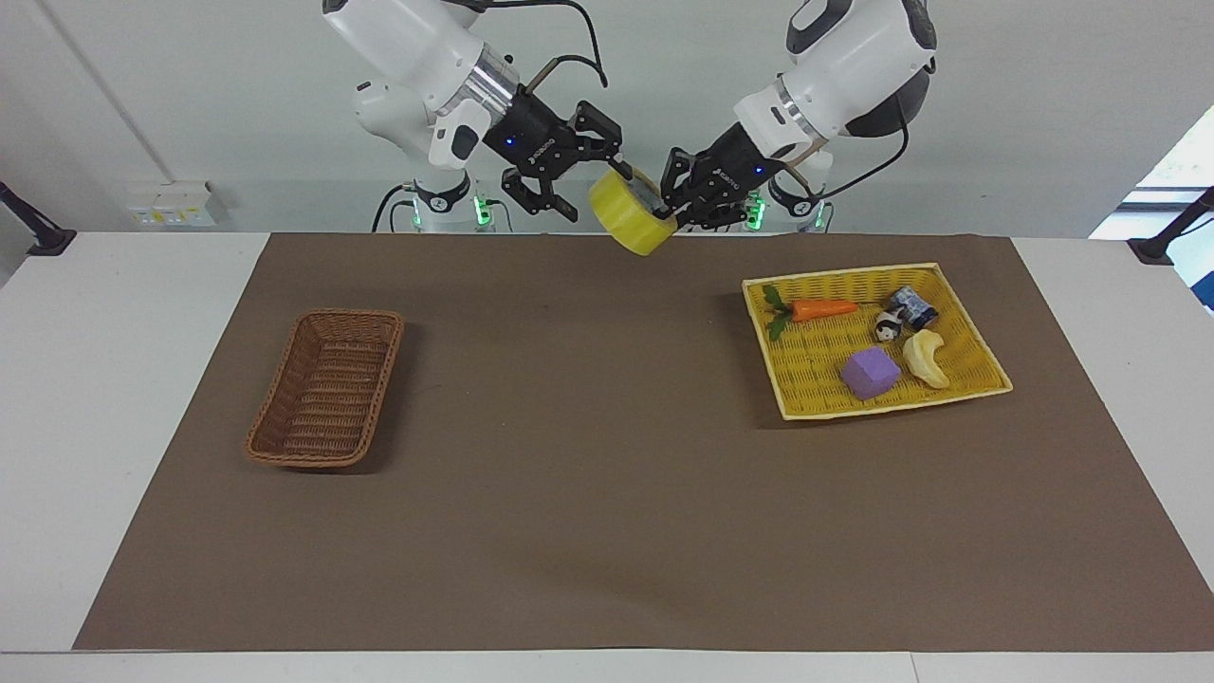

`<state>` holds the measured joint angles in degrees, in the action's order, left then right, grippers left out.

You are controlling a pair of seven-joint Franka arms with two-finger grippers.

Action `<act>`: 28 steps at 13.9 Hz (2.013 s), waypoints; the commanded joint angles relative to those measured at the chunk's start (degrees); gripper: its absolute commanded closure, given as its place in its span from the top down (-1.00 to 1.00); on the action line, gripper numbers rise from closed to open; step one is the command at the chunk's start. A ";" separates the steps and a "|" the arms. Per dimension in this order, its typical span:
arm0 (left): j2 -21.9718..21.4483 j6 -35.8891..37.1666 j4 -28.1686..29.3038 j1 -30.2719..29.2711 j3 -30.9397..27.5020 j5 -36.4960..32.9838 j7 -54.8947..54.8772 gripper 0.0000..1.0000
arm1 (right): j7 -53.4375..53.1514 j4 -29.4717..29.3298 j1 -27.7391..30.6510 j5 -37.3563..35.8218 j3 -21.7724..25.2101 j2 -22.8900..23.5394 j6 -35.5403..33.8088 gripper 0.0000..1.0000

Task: Move tape to another basket
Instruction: 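Grasp the tape with the right gripper while the left gripper releases it, then carry the tape over the wicker basket while the left gripper withdraws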

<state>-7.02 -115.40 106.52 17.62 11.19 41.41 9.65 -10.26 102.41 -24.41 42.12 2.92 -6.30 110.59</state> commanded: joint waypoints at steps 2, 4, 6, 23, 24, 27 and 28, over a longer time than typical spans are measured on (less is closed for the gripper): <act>-1.07 -3.50 0.80 1.19 -0.03 1.48 1.16 -1.00 | -1.09 1.91 -0.03 -0.46 -0.90 -1.52 1.21 0.96; -0.98 -3.95 0.88 1.19 0.06 1.57 1.16 -1.00 | -1.43 1.48 0.59 -0.99 -0.90 -1.17 1.30 -0.30; -1.07 -3.78 1.15 1.19 0.06 1.57 1.08 -1.00 | -2.39 1.39 0.68 -0.90 -0.81 -1.08 1.12 -1.00; -2.48 4.64 0.18 -4.15 -0.82 -4.29 5.91 1.00 | -1.97 3.66 10.42 -14.59 -0.72 -0.29 -1.16 -1.00; -2.48 6.49 0.09 -4.87 -0.82 -7.45 5.91 1.00 | -1.61 4.54 11.74 -17.57 -0.72 -0.03 -1.17 -1.00; -2.48 11.59 -0.17 -8.81 -1.00 -15.20 5.91 1.00 | 2.24 6.13 15.60 -26.44 -0.72 1.72 -2.04 -1.00; -2.48 12.74 -0.17 -10.22 -1.09 -17.22 5.82 1.00 | 4.78 6.13 17.18 -30.13 -0.72 2.86 -2.13 -1.00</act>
<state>-8.50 -105.95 106.40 10.26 9.78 27.87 14.85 -9.33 108.22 -10.04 16.48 2.87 -4.41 109.14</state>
